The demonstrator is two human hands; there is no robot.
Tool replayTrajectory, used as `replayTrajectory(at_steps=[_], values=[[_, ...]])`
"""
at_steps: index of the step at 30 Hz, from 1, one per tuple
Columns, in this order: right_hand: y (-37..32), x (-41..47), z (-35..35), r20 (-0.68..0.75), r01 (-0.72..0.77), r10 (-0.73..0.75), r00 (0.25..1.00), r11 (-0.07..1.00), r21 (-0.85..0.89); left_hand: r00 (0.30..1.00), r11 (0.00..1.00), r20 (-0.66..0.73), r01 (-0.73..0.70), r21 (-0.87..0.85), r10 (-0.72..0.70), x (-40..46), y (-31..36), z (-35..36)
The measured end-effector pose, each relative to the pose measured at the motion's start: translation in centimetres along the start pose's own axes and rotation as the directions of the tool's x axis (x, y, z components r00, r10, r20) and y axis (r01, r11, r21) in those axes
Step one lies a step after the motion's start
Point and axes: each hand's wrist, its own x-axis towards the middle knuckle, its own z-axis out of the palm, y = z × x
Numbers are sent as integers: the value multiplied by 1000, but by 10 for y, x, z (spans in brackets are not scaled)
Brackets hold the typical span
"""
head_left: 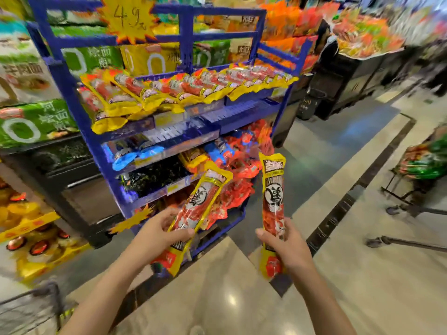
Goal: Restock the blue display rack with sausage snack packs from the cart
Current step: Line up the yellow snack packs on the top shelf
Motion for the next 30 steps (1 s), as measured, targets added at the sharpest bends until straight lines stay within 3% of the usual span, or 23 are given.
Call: replayTrajectory(at_steps=[4,9,12,15,20,22,26,30], values=[[-37,59,-19,34,146,-144,989,985,-86,991,956,96,-117,271,94,45,26,-4],[-70,123,-33,227,315,-275,934,934,-169,991,845,124,-108,524,50,80,44,1],[-79,175,-34,446,377,-214,869,871,-315,988,723,153,-132,678,36,104,64,7],[-87,224,-33,642,467,-139,754,801,-375,982,677,181,-170,716,55,131,90,22],[-91,285,-52,829,504,30,559,781,-369,989,608,141,-136,782,40,173,122,48],[-87,303,-59,851,516,57,522,773,-368,992,611,128,-100,786,-3,184,130,59],[-74,327,-65,840,542,0,542,764,-350,996,571,77,-42,820,-37,191,141,79],[-67,333,-63,824,481,-29,565,823,-301,988,360,-155,134,923,29,184,148,86]])
